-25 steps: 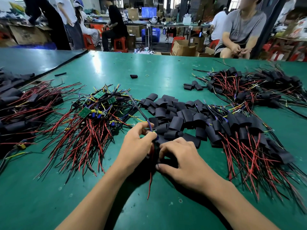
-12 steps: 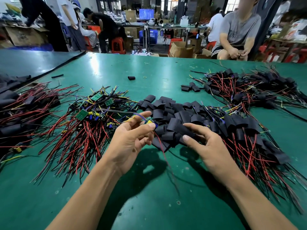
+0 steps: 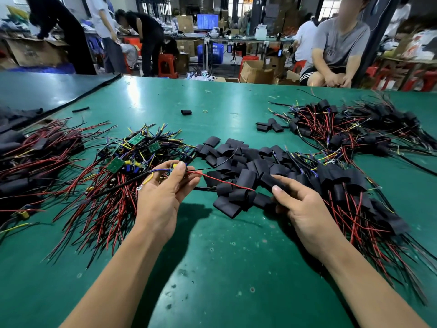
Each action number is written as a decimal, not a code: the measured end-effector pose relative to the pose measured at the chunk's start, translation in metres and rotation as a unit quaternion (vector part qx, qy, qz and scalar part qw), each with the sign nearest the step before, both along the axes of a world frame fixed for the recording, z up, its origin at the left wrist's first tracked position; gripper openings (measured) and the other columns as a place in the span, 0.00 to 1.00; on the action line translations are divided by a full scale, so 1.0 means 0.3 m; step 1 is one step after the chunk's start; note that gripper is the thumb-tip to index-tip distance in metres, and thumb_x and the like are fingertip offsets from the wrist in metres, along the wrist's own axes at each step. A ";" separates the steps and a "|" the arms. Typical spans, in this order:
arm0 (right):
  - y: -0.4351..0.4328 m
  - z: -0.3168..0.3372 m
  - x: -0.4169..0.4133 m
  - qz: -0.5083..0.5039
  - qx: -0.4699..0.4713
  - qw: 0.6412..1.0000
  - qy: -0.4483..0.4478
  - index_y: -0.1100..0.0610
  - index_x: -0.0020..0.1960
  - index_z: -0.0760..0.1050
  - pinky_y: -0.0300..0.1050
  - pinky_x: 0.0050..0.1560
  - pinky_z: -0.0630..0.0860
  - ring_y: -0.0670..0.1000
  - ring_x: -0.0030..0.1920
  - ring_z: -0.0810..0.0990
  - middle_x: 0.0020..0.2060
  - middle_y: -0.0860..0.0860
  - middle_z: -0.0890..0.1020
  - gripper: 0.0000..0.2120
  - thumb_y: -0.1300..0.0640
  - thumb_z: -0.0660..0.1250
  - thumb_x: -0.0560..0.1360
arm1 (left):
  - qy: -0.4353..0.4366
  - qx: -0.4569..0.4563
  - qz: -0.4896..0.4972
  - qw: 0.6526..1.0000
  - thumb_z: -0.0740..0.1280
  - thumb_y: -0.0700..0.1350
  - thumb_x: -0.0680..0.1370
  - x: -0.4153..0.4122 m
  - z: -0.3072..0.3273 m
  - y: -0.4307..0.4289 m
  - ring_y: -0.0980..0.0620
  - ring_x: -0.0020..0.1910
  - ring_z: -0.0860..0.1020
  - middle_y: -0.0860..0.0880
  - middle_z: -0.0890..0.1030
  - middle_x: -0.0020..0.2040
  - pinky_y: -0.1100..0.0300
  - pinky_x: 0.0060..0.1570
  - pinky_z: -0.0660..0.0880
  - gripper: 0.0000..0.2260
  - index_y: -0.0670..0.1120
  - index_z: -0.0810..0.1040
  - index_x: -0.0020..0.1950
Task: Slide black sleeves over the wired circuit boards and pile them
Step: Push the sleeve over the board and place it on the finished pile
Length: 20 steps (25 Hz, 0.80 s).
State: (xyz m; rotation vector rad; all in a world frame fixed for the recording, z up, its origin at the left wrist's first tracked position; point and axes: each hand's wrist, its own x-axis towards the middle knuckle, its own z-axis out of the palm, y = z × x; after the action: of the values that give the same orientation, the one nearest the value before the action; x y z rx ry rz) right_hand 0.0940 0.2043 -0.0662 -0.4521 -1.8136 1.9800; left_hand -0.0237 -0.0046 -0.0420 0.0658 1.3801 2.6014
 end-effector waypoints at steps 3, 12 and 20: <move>-0.011 0.002 0.006 0.024 0.076 0.997 0.005 0.50 0.55 0.83 0.29 0.34 0.72 0.38 0.34 0.77 0.36 0.41 0.83 0.12 0.64 0.68 0.78 | -0.006 0.008 0.032 0.999 0.67 0.37 0.79 -0.009 -0.007 -0.002 0.48 0.39 0.84 0.43 0.83 0.38 0.59 0.45 0.83 0.01 0.42 0.76 0.48; -0.031 0.004 0.006 -0.006 0.083 0.996 0.038 0.53 0.59 0.82 0.31 0.44 0.75 0.39 0.40 0.82 0.43 0.43 0.86 0.14 0.64 0.70 0.76 | -0.022 0.012 0.012 1.000 0.67 0.36 0.79 0.004 -0.015 0.022 0.48 0.38 0.85 0.45 0.84 0.36 0.59 0.44 0.83 0.03 0.43 0.76 0.46; -0.021 0.009 0.000 -0.067 0.059 0.994 0.071 0.51 0.58 0.82 0.27 0.44 0.73 0.37 0.38 0.79 0.39 0.39 0.84 0.12 0.63 0.70 0.77 | -0.024 -0.056 -0.043 0.997 0.68 0.37 0.78 0.017 -0.022 0.015 0.44 0.38 0.85 0.40 0.85 0.40 0.59 0.36 0.82 0.02 0.42 0.79 0.47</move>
State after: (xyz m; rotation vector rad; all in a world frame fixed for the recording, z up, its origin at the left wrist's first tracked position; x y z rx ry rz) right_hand 0.0939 0.1981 -0.0635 -0.3750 -1.7525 1.7599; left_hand -0.0187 -0.0001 -0.0487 0.0440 1.4701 2.4359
